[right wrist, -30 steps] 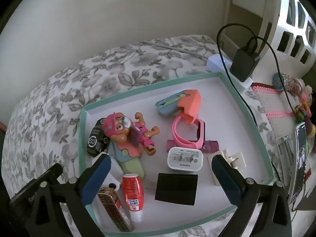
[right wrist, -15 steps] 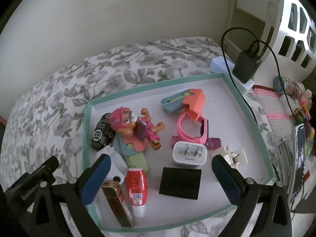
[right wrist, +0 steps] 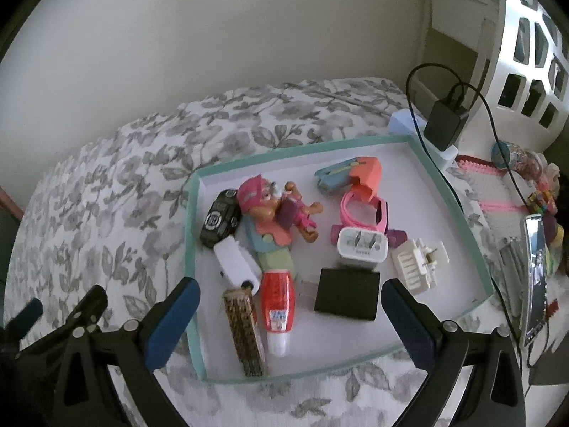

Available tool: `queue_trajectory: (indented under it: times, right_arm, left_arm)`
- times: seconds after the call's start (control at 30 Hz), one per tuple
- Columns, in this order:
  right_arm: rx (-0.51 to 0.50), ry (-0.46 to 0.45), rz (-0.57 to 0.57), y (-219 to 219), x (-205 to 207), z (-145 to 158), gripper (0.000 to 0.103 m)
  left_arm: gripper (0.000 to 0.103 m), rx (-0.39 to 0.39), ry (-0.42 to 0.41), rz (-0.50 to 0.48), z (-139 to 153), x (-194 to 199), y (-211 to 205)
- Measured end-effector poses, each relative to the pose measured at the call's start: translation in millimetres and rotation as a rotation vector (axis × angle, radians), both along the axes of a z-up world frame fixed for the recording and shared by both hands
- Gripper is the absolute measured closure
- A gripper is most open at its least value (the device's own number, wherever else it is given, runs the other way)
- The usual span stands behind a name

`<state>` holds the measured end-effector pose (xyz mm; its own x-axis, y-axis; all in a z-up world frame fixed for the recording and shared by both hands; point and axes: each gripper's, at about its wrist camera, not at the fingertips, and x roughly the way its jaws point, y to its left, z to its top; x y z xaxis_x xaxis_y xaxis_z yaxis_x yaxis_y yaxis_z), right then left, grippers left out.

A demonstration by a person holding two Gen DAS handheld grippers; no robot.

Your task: Organize rigid objects

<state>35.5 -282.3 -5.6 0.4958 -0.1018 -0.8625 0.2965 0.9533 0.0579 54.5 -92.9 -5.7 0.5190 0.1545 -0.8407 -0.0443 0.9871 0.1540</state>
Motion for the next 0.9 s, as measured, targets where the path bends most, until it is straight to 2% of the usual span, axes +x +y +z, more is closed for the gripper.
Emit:
queue_trajectory:
  times: [0.1,0.37,0.9]
  right_arm:
    - [-0.015,0.008,0.022,7,-6,0,0.0]
    - [-0.04,0.01,0.058,20,-23,4,0.0]
    - [-0.055,0.01,0.061,26,-55,7,0.0]
  left_arm:
    - [0.0,-0.03,0.002,0.017,3,-6,14]
    - [0.0,-0.036,-0.001,0.036,7,-22,30]
    - [0.0,-0.047,0.044,0.005,5,-34,37]
